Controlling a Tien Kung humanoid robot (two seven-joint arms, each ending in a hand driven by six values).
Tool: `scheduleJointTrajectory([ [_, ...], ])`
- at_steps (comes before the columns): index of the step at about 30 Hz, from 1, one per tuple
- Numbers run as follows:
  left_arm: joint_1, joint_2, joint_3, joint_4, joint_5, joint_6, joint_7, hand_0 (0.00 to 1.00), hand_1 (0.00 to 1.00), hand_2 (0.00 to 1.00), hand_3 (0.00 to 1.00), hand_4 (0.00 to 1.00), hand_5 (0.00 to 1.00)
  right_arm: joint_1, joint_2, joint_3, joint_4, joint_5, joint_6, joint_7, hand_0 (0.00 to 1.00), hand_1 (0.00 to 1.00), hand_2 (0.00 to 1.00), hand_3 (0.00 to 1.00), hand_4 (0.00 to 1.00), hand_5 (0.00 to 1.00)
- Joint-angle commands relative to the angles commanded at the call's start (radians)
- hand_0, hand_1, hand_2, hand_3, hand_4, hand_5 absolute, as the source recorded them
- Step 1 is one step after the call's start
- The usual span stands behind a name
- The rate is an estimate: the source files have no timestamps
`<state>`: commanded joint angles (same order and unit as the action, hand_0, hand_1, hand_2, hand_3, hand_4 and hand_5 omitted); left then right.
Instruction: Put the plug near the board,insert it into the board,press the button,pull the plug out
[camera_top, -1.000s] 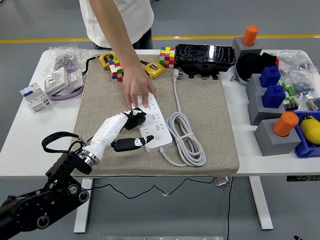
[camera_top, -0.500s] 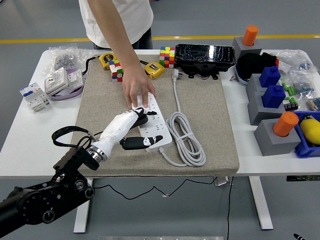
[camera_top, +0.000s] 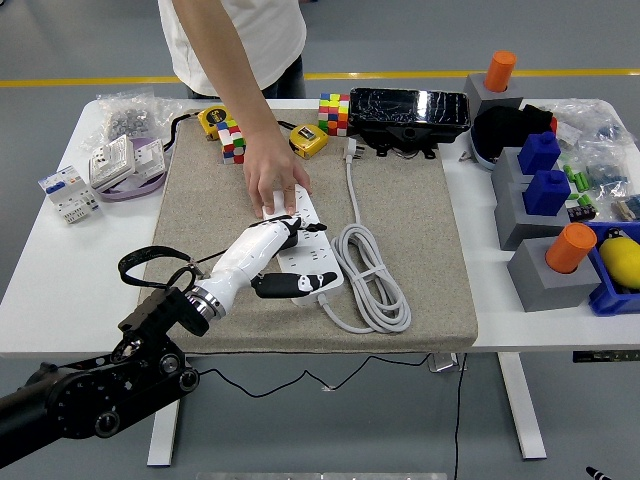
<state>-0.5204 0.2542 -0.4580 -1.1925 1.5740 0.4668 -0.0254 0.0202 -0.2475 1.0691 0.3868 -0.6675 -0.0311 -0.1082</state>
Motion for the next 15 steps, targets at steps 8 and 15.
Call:
scheduleJointTrajectory([
  [8,0.009,0.003,-0.008,-0.003,-0.015,0.001,-0.005,0.729,0.764,0.774,0.771,0.859,0.552,-0.003,-0.006,-0.003,0.002,0.001,-0.001,0.001,0.542,0.645,0.663,0.564,0.909,0.429],
  [15,0.034,0.012,-0.031,-0.039,-0.019,0.005,-0.014,0.725,0.761,0.761,0.765,0.859,0.551,-0.018,0.003,0.010,-0.001,-0.001,-0.002,0.001,0.543,0.645,0.663,0.564,0.908,0.428],
])
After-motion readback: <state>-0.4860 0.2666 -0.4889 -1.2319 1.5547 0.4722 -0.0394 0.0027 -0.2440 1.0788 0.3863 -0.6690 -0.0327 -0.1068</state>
